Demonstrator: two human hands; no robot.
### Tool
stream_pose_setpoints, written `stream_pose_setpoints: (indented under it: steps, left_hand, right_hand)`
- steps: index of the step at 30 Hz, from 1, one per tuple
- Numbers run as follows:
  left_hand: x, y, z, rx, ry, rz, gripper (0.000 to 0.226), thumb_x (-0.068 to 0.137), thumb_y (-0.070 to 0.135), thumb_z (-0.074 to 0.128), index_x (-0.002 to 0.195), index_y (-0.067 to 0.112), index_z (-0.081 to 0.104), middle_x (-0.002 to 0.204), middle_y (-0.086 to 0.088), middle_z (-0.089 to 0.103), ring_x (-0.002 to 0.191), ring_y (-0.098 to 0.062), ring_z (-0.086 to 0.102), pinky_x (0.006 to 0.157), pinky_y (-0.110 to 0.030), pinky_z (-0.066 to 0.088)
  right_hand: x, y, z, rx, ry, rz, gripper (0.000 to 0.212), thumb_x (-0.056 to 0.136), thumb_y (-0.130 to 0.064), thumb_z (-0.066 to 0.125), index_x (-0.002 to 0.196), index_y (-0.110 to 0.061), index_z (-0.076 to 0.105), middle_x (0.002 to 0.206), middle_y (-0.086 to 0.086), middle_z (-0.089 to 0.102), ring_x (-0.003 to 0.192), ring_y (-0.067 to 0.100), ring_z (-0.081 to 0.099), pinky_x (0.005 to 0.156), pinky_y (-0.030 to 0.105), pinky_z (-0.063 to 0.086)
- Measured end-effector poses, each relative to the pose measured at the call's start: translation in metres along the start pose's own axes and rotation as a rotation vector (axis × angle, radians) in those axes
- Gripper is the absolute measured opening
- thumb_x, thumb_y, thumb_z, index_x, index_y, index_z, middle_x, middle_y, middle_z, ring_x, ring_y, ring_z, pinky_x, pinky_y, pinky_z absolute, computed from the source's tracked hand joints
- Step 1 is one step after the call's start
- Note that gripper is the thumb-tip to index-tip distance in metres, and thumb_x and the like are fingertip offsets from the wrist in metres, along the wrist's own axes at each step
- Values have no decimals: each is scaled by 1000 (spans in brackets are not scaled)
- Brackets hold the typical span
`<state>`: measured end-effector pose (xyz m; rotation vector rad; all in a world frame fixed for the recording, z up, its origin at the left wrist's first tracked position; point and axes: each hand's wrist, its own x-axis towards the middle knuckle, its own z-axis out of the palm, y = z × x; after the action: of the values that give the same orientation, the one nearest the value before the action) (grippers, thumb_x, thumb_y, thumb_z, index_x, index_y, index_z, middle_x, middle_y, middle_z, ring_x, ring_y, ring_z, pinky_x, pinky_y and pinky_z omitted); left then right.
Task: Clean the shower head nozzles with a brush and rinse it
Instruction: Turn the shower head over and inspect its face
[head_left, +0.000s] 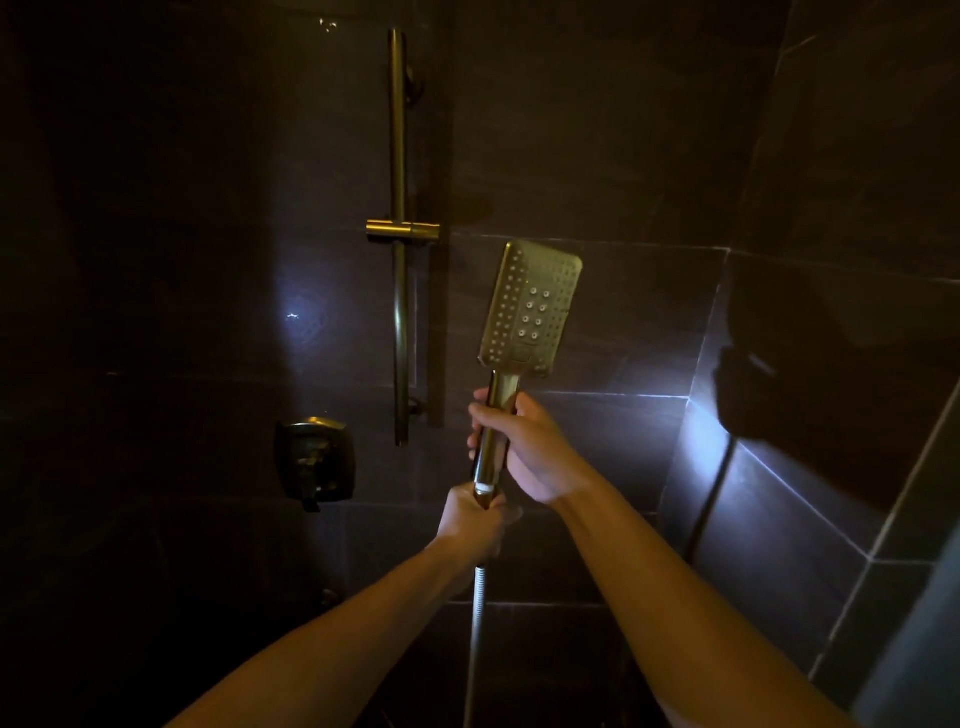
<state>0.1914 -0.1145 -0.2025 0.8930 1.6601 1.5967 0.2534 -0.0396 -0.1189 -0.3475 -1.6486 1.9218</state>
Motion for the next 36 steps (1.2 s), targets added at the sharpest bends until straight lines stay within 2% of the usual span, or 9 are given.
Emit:
stream_pose_setpoints:
  steps: [4,6,10,12,15,22,25,29,36]
  left_hand:
    - [-9,3,9,-14,-125,-26,9,85,6,68,81,7,59,52,0,48,40,-10,42,40,-24,37]
    - [-12,6,11,-36,-158,-32,10,86,8,68,92,1,64,56,-2,50,42,-11,43,42,-25,37]
    - [-11,11,5,-63,-137,-18,15,86,3,66,80,9,53,56,-3,44,43,-12,39,43,-27,35]
    - [-9,14,1,-63,-116,4,12,86,3,66,85,9,56,58,-5,45,42,-12,39,42,-26,34]
    - [-6,15,-4,-63,-115,38,11,86,4,68,94,3,61,58,-5,47,41,-11,40,40,-25,34]
    - [-11,12,1,23,-270,109,8,85,5,67,83,7,60,56,-2,49,41,-10,42,41,-23,36]
    - [-6,9,-8,23,-238,75,34,85,4,68,59,22,53,51,3,47,40,-9,41,40,-23,35]
    - [-2,12,-20,31,-181,63,41,84,3,68,57,22,44,51,-1,40,40,-13,37,40,-25,32]
    - [3,33,-32,37,-195,127,40,85,6,67,57,23,46,52,4,45,44,-12,43,44,-25,39]
  right_hand:
    - [2,0,5,-162,115,7,17,81,-28,75,88,-19,63,56,-4,57,53,12,57,63,32,50]
    - [3,-1,6,-122,112,-1,19,84,-34,70,78,-18,63,51,-4,51,47,11,52,63,32,44]
    - [4,-2,6,-29,146,28,20,87,-33,69,96,-17,60,62,-3,54,57,12,53,60,31,49]
    - [6,1,7,-39,236,46,23,86,-26,70,103,-20,56,70,-1,54,61,13,55,60,31,52]
    - [8,6,9,54,338,103,25,86,-20,71,100,-19,50,67,0,50,60,14,52,57,30,50]
    - [7,1,-1,292,266,207,25,86,-36,72,75,-20,55,51,-4,37,44,11,38,45,25,35]
    - [8,-6,-10,302,171,170,32,87,-37,69,68,-19,51,50,-4,37,42,10,37,42,24,35]
    - [14,-16,-24,194,177,80,30,91,-37,65,75,-18,46,50,-4,37,42,11,38,44,26,36]
    - [10,4,-40,-69,298,41,26,92,-39,61,86,-16,53,49,-5,45,44,11,46,49,25,43]
